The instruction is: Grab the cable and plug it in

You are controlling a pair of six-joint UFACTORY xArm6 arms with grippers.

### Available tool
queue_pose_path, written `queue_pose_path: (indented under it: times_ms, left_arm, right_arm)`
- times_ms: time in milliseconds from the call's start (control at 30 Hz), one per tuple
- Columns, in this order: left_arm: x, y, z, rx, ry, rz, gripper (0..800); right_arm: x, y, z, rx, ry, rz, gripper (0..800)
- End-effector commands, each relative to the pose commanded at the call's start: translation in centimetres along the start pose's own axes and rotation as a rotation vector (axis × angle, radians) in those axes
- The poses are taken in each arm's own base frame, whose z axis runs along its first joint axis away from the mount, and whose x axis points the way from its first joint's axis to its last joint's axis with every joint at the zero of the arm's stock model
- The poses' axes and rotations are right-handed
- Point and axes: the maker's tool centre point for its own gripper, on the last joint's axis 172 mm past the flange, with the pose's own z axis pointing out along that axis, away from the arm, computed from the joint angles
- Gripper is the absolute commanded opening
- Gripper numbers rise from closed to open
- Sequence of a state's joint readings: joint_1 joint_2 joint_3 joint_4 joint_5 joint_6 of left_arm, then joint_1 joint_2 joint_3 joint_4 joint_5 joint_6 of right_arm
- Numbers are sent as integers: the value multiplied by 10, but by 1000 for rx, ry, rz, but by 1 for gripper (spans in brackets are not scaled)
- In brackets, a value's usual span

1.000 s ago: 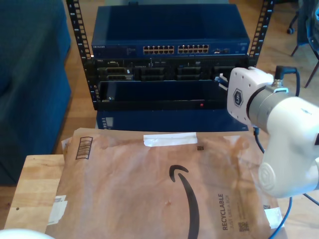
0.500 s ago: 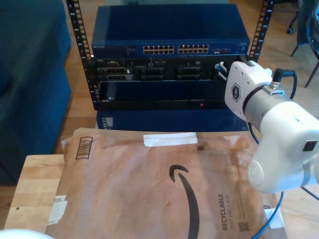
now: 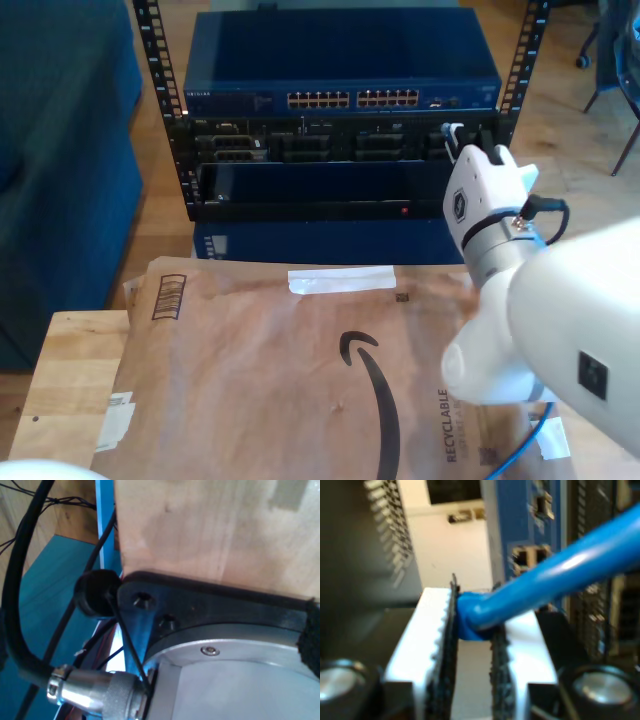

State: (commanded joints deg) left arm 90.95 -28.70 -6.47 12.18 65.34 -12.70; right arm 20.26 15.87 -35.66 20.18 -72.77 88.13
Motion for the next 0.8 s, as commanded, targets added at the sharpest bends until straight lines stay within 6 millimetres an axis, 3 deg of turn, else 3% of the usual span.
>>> queue_pose_path:
  times_ms: [167, 333, 567, 800]
  left_arm:
    - [1, 0, -1, 0, 1, 0, 800]
    - [0, 0, 0, 0, 0, 0, 800]
    - [0, 0, 0, 0, 0, 0, 800]
    - [0, 0, 0, 0, 0, 0, 800]
  right_arm:
    - [-6, -7, 10, 71, 22, -59, 0]
    - [1, 2, 30, 82, 68, -44, 0]
    - [-12, 26, 46, 79, 124, -21, 0]
    - [-18, 34, 67, 111, 185, 8, 0]
